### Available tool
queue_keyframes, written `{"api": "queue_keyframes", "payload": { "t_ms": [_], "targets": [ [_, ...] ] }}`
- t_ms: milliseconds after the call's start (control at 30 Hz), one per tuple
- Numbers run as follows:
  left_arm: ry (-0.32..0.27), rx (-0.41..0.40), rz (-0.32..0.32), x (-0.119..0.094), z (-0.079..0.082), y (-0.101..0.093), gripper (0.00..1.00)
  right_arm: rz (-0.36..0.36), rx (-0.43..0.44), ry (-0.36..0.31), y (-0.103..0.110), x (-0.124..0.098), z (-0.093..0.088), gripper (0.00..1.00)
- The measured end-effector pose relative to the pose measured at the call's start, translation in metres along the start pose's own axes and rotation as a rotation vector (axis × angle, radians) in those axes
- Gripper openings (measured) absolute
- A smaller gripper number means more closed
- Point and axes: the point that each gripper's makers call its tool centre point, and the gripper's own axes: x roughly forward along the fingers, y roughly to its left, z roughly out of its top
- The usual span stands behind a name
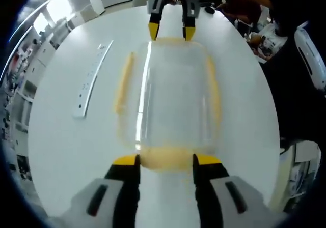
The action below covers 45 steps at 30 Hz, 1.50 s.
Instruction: Snap each plastic latch of the storage box into its locked position after aligning the lid with the box until every specified latch is closed and the lid sits flush.
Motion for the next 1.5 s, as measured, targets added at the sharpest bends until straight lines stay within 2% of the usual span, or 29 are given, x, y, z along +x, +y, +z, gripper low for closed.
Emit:
{"api": "queue_keyframes", "payload": {
  "t_ms": [100, 167, 200, 300, 400, 500, 600, 700, 800, 1267, 1367, 1400, 1500],
  "targets": [
    [0.009, -0.021, 0.035, -0.005, -0.007, 0.004, 0.44, -0.007, 0.002, -0.021, 0.000, 0.001, -0.002, 0.40],
    [0.018, -0.033, 0.061, -0.011, -0.012, 0.009, 0.46, -0.028, -0.013, -0.007, -0.004, 0.001, -0.007, 0.33],
    [0.006, -0.035, 0.071, -0.014, -0.011, 0.010, 0.47, -0.042, -0.029, 0.004, -0.006, 0.001, -0.011, 0.25],
    [-0.046, -0.040, 0.081, -0.024, -0.003, 0.011, 0.46, -0.066, 0.003, -0.021, -0.011, 0.000, -0.014, 0.23],
    [-0.127, -0.053, 0.093, -0.027, 0.015, 0.010, 0.34, -0.099, 0.030, -0.053, -0.017, -0.002, -0.015, 0.21],
    [-0.151, -0.049, 0.082, -0.025, 0.024, 0.005, 0.34, -0.103, 0.056, -0.080, -0.016, -0.003, -0.015, 0.14],
    [-0.159, -0.050, 0.064, -0.020, 0.029, 0.003, 0.30, -0.115, 0.062, -0.103, -0.015, -0.002, -0.016, 0.13],
    [-0.165, -0.053, 0.044, -0.014, 0.030, 0.001, 0.23, -0.117, 0.076, -0.124, -0.013, -0.001, -0.017, 0.08],
    [-0.178, -0.055, 0.033, -0.010, 0.032, 0.000, 0.23, -0.120, 0.085, -0.138, -0.011, 0.001, -0.017, 0.07],
    [-0.183, -0.072, -0.005, -0.006, 0.022, -0.003, 0.16, -0.106, 0.137, -0.197, -0.008, 0.003, -0.009, 0.00],
    [-0.176, -0.054, 0.004, -0.008, 0.016, -0.003, 0.15, -0.096, 0.152, -0.218, -0.006, 0.004, -0.006, 0.00],
    [-0.188, -0.031, 0.014, -0.009, 0.016, -0.001, 0.14, -0.092, 0.150, -0.223, -0.005, 0.004, -0.005, 0.00],
    [-0.206, -0.036, 0.018, -0.012, 0.012, -0.002, 0.14, -0.080, 0.150, -0.231, -0.002, 0.006, -0.004, 0.00]
  ]
}}
